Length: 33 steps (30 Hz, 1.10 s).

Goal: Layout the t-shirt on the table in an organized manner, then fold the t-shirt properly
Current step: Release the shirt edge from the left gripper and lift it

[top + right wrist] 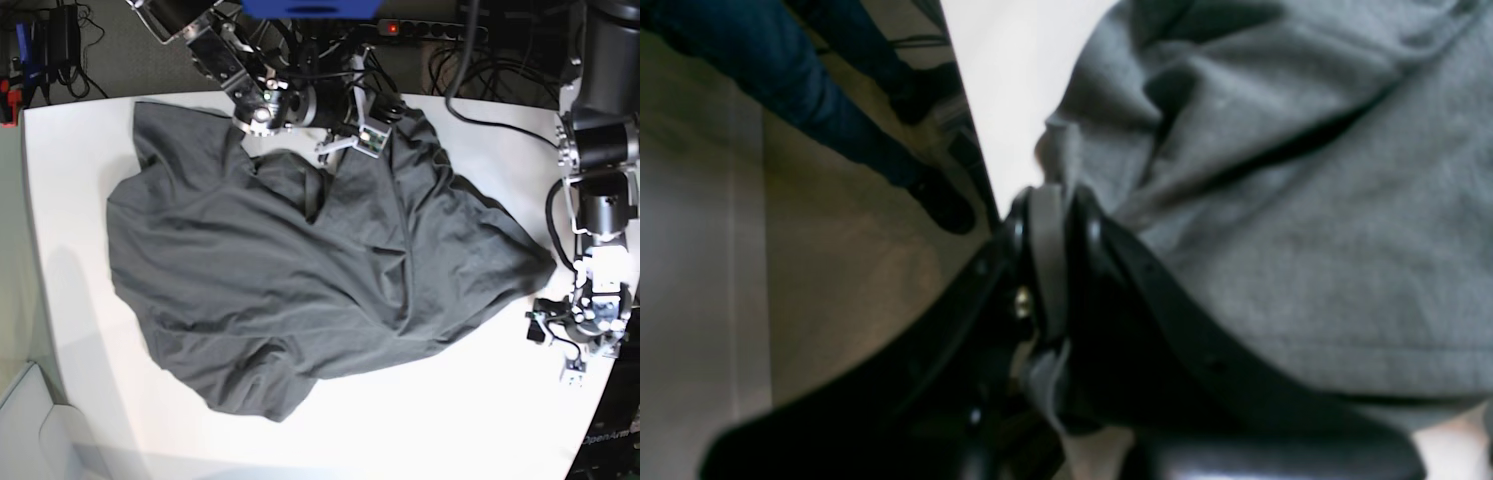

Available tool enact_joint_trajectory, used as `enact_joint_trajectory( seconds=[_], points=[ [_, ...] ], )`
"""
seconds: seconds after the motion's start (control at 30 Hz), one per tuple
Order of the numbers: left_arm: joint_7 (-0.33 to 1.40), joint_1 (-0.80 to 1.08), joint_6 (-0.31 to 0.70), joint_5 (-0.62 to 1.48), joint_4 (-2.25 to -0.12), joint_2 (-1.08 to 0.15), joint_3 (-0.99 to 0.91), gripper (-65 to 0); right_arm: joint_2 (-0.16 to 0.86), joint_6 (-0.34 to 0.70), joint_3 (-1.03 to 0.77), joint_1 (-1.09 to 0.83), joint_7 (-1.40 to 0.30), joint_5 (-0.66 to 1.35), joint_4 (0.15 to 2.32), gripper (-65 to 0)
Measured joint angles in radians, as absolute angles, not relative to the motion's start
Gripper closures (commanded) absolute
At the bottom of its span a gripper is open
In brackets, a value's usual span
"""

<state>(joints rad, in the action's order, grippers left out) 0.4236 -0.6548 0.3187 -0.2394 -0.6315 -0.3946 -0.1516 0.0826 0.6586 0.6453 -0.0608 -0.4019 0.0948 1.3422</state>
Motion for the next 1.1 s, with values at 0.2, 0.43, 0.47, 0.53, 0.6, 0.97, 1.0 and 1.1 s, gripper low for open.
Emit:
enact_joint_trajectory(
  seconds=[0.2, 0.43, 0.47, 0.53, 0.6, 0.97, 1.0, 1.1],
  points=[
    [0.547, -0.584, 0.321, -0.236, -0.676, -0.292, -0.148, -54.8, 0.082, 0.659, 0.645, -0.06, -0.402, 0.095, 1.342, 0.0],
    [0.606, -0.523, 0.327, -0.24, -0.83, -0.235, -0.146, -41.7, 0.082, 0.662, 0.645, -0.056, -0.408, 0.095, 1.342, 0.0],
    [0.619, -0.519, 0.33, -0.243, -0.831, -0.235, -0.146, -36.9, 0.082, 0.662, 0.645, -0.056, -0.407, 0.095, 1.342, 0.0],
    [0.622, -0.513, 0.328, -0.245, -0.836, -0.24, -0.146, -25.6, 0.082, 0.663, 0.645, -0.053, -0.41, 0.095, 1.342, 0.0],
    [0.618, -0.516, 0.329, -0.244, -0.84, -0.251, -0.146, -14.5, 0.083, 0.666, 0.645, -0.053, -0.41, 0.095, 1.342, 0.0],
    [0.562, -0.528, 0.319, -0.247, -0.838, -0.354, -0.149, -1.8, 0.071, 0.666, 0.645, -0.054, -0.421, 0.092, 1.342, -9.8],
    [0.564, -0.533, 0.322, -0.245, -0.839, -0.358, -0.149, -1.8, 0.068, 0.666, 0.645, -0.053, -0.425, 0.09, 1.342, -9.8],
    [0.568, -0.564, 0.321, -0.244, -0.84, -0.369, -0.15, -1.8, 0.027, 0.657, 0.646, -0.057, -0.449, 0.068, 1.34, -9.8]
  ],
)
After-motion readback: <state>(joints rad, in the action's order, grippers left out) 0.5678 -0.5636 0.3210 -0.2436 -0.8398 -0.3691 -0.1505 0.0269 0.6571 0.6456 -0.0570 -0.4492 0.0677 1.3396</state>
